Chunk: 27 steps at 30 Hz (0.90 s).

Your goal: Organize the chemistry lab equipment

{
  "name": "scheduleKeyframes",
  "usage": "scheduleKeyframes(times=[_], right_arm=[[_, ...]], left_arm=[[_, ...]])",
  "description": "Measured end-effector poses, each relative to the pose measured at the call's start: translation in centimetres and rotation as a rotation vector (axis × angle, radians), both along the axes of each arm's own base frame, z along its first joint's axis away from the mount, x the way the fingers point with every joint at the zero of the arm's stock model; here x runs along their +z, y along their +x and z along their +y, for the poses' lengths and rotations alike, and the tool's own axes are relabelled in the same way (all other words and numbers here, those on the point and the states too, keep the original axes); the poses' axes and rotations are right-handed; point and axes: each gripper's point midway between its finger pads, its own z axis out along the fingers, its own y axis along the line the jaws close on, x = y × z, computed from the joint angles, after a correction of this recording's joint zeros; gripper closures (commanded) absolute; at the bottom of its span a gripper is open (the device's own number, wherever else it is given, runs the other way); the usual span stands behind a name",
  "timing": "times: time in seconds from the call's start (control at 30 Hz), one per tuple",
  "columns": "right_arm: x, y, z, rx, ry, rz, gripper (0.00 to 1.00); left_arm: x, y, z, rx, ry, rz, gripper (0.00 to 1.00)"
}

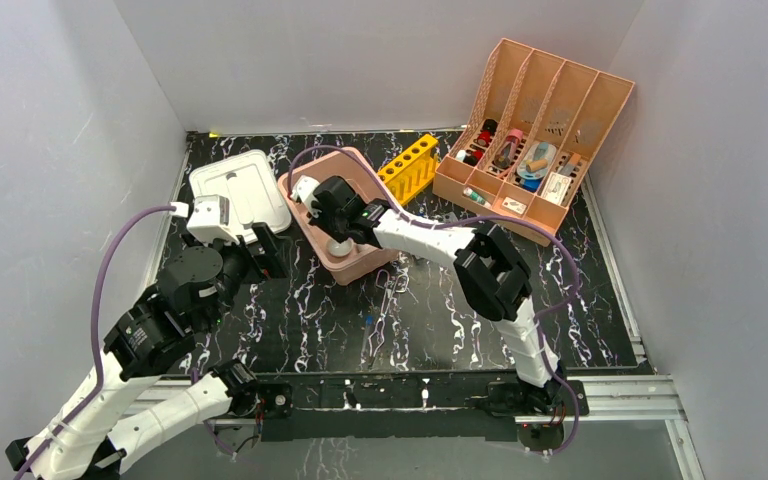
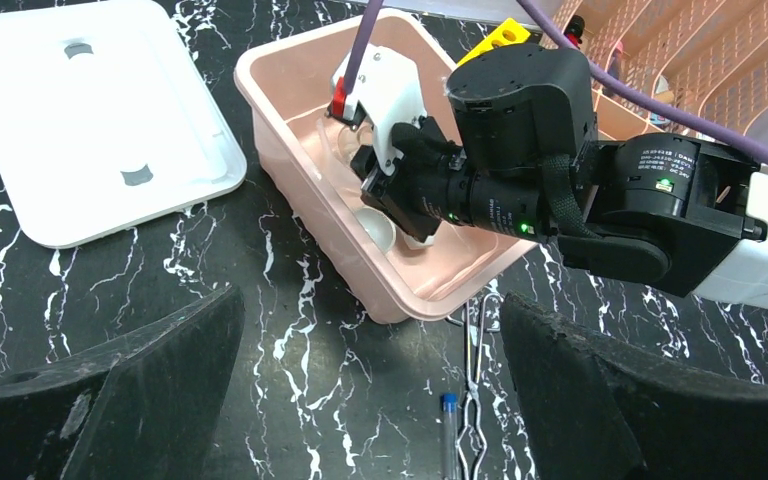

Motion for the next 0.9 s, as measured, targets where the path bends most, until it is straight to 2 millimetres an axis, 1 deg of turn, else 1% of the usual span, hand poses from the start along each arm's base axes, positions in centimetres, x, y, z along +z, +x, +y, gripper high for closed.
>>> scheduleKeyframes(times=[0.03,0.13,0.2,0.27,0.3,0.37,0.4,0.5,0.53,0.57,0.6,0.67,0.7,0.77,0.8,0.83,0.87,0.9], right_arm=[[-0.4,0.0,-0.1,0.001,-0.009,0.007,0.52],[-0.4,0.0,0.0,0.01,-0.008,0.004,0.38],[-0.1,0.0,0.1,0.012,0.0,0.002,0.33],[0.6,0.0,0.1,0.015,0.01,-0.007,0.33],[1.3,0.0,0.1,0.015,0.019,-0.014,0.33],[3.2,-0.1,0.0,0.014,0.046,-0.035,0.33],[4.6,-0.2,-0.2,0.012,0.067,-0.05,0.33],[10.4,-0.7,-1.3,-0.004,0.166,-0.117,0.35],[14.9,-1.5,-2.9,-0.029,0.245,-0.166,0.35],[15.6,-1.7,-3.1,-0.031,0.259,-0.173,0.35],[18.2,-2.1,-4.0,-0.054,0.316,-0.201,0.35],[21.7,-3.1,-6.3,-0.103,0.398,-0.233,0.35],[22.9,-3.8,-7.7,-0.133,0.433,-0.24,0.35],[24.4,-5.1,-10.6,-0.203,0.489,-0.233,0.36],[24.6,-5.6,-12.0,-0.239,0.506,-0.222,0.37],[24.4,-5.9,-13.0,-0.273,0.521,-0.205,0.38],[23.7,-6.4,-14.5,-0.319,0.528,-0.175,0.39],[22.7,-6.8,-15.5,-0.356,0.531,-0.144,0.42]], left_arm=[[0.0,0.0,0.0,0.002,0.002,-0.001,0.02],[0.0,0.1,0.1,0.005,0.007,-0.001,0.02],[-0.1,0.1,0.1,0.006,0.009,0.0,0.02],[-0.1,0.2,0.0,0.006,0.012,0.002,0.02],[-0.1,0.2,0.0,0.006,0.012,0.003,0.02],[-0.2,0.2,0.0,0.006,0.015,0.005,0.02],[-0.2,0.3,-0.1,0.005,0.015,0.006,0.02],[-0.3,0.4,-0.3,-0.001,0.018,0.011,0.02],[-0.3,0.4,-0.6,-0.008,0.017,0.011,0.02],[-0.5,0.6,-1.0,-0.023,0.02,0.012,0.02],[-0.6,0.7,-1.4,-0.04,0.025,0.014,0.02],[-1.3,1.0,-2.6,-0.084,0.043,0.028,0.02],[-1.7,1.2,-3.3,-0.109,0.055,0.041,0.02],[-3.2,1.8,-5.2,-0.165,0.089,0.092,0.02],[-4.2,2.2,-6.5,-0.199,0.103,0.125,0.02],[-5.0,2.4,-7.3,-0.223,0.112,0.149,0.02],[-6.4,2.6,-8.4,-0.254,0.127,0.186,0.03],[-7.8,2.6,-9.2,-0.278,0.142,0.221,0.04]])
